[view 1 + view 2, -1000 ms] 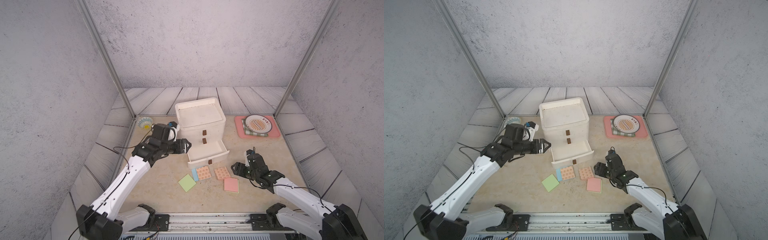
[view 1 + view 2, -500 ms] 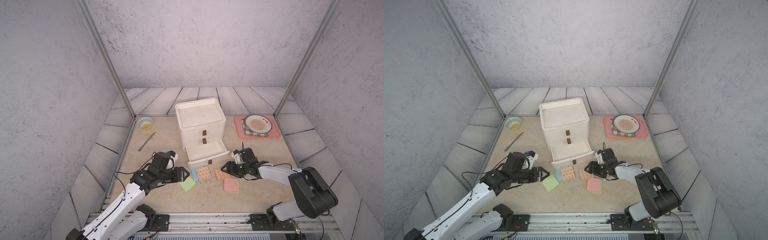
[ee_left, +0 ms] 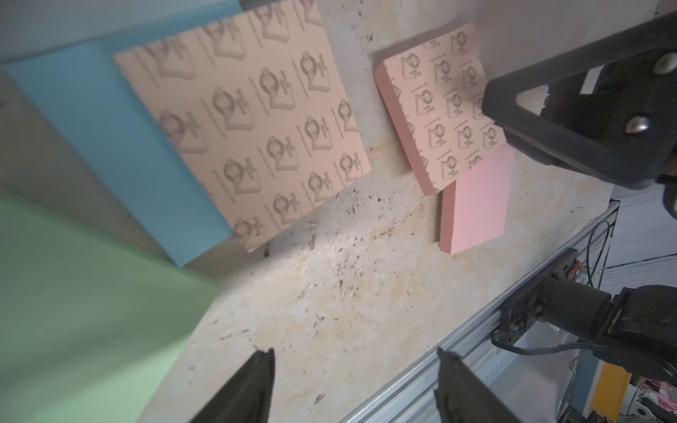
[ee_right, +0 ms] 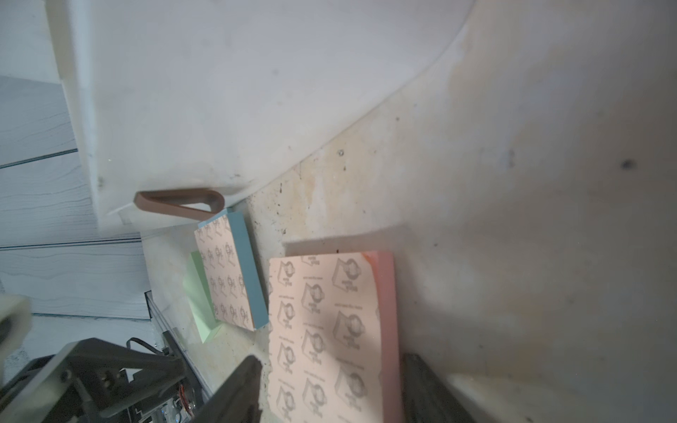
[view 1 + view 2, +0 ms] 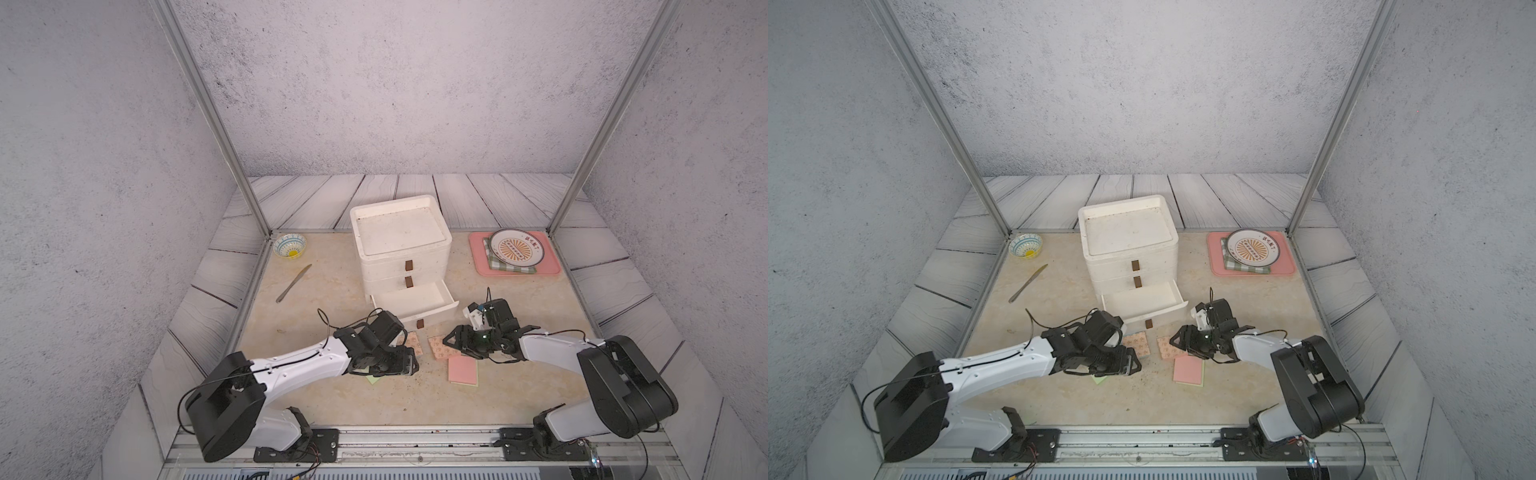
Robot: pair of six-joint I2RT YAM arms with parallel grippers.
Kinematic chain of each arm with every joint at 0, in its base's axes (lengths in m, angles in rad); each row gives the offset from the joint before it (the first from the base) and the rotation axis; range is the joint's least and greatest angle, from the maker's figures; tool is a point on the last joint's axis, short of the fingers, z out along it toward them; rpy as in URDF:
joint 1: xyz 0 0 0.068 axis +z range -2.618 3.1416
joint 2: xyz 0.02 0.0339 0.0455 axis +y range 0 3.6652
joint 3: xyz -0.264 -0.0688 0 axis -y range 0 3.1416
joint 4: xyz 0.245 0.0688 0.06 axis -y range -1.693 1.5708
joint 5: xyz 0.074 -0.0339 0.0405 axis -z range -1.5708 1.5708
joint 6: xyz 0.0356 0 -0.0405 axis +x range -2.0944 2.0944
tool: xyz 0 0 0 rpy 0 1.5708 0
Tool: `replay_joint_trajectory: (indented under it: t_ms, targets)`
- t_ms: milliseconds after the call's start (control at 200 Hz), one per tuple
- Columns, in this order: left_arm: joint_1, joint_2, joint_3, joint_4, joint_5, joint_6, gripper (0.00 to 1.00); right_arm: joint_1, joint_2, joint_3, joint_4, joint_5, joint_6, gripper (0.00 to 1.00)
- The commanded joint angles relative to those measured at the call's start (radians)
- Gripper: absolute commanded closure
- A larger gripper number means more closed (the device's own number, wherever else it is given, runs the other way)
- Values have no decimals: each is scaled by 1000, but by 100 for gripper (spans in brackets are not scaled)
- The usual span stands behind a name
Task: Please put the sticky notes in the drawer by color
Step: Pick up the sticky notes from the center of the board.
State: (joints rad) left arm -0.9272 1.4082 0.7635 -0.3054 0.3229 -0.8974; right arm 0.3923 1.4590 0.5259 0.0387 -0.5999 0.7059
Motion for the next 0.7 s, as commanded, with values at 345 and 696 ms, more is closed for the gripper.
replay_joint_trajectory:
  t_ms: [345,696]
  targets:
    - [-97,216,75,331,-225,-312,26,-2,9,-34,66,-51,30,42]
    - [-113,319,113,444,-229,-377,29,-2,34,-37,94,-71,35,45]
